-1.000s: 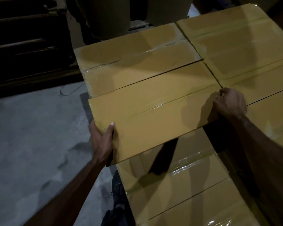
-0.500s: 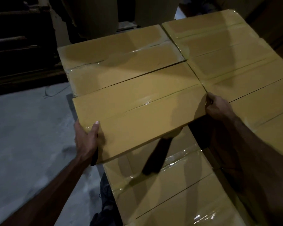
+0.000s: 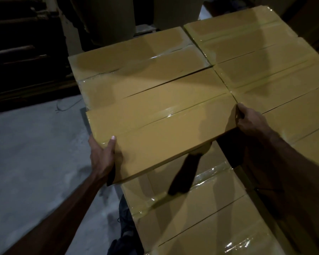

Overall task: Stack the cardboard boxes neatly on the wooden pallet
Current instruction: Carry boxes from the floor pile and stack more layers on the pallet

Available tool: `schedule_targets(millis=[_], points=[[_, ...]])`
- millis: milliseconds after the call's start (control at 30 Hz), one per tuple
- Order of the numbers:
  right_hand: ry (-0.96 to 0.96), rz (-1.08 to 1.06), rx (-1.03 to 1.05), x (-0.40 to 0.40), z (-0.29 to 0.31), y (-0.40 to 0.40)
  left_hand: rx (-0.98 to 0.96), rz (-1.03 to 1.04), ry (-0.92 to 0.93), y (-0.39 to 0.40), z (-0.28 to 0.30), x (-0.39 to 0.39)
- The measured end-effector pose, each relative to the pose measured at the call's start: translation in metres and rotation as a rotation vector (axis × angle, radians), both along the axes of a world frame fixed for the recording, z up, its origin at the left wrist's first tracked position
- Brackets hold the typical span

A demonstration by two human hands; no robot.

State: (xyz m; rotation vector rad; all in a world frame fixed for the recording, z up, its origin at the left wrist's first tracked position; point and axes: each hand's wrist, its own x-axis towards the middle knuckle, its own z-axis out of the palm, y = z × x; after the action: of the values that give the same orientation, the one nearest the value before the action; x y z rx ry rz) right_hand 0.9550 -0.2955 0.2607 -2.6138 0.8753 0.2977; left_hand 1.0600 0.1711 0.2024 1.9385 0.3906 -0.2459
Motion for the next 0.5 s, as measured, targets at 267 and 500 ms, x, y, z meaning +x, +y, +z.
schedule_targets(millis=[267,500], points=[[0.009,0.014,-0.013,0.002,-0.004,0.002,0.012,-0.039,-0.004,0.002,0.003,0.002],[0.000,-0.001,-0.019,0.003,-0.011,0.007,-0.001,-0.083,0.009,0.013,0.008,0.036]])
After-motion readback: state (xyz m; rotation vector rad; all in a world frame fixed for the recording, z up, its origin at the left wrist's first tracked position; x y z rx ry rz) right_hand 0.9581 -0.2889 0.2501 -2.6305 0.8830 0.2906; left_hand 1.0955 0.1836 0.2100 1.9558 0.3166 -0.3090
